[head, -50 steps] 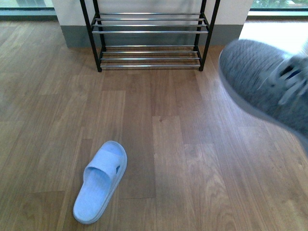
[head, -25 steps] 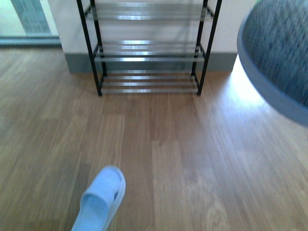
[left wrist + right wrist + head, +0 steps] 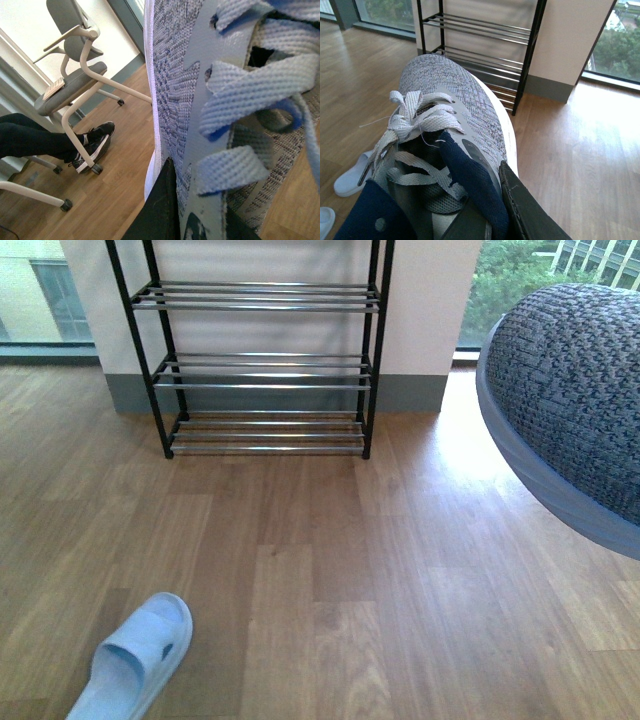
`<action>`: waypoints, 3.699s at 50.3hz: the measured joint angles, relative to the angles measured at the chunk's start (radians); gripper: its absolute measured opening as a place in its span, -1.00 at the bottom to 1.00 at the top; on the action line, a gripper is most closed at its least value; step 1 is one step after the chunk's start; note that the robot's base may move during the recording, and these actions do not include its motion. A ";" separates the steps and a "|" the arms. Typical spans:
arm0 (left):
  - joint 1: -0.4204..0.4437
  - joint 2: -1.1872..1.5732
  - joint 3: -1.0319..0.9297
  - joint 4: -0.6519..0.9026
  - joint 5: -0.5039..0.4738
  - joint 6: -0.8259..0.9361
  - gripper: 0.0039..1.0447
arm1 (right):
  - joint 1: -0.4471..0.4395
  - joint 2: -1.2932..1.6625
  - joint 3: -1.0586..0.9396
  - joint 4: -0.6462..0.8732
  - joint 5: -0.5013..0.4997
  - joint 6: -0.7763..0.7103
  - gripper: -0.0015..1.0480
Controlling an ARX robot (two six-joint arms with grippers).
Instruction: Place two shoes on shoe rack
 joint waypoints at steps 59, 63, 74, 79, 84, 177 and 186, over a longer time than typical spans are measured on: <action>-0.003 -0.001 -0.001 0.000 0.002 0.002 -0.96 | 0.001 -0.001 -0.001 0.000 0.000 0.000 -0.97; -0.003 -0.001 -0.001 0.000 0.003 0.002 -0.96 | 0.001 -0.001 -0.001 0.000 0.000 0.000 -0.97; -0.003 -0.001 -0.001 0.000 0.003 0.002 -0.96 | 0.001 -0.001 -0.001 0.000 0.001 0.000 -0.97; -0.003 -0.001 -0.001 0.000 0.002 0.002 -0.96 | 0.001 -0.001 -0.001 0.000 0.000 0.000 -0.97; -0.003 -0.001 -0.001 0.000 0.003 0.002 -0.96 | 0.001 -0.001 -0.001 0.000 0.000 0.000 -0.97; -0.001 0.000 -0.002 0.000 0.000 0.002 -0.96 | 0.001 -0.002 -0.001 -0.001 -0.002 0.000 -0.97; -0.003 0.000 -0.002 0.000 0.007 0.002 -0.96 | 0.000 -0.001 -0.002 -0.002 0.008 0.000 -0.97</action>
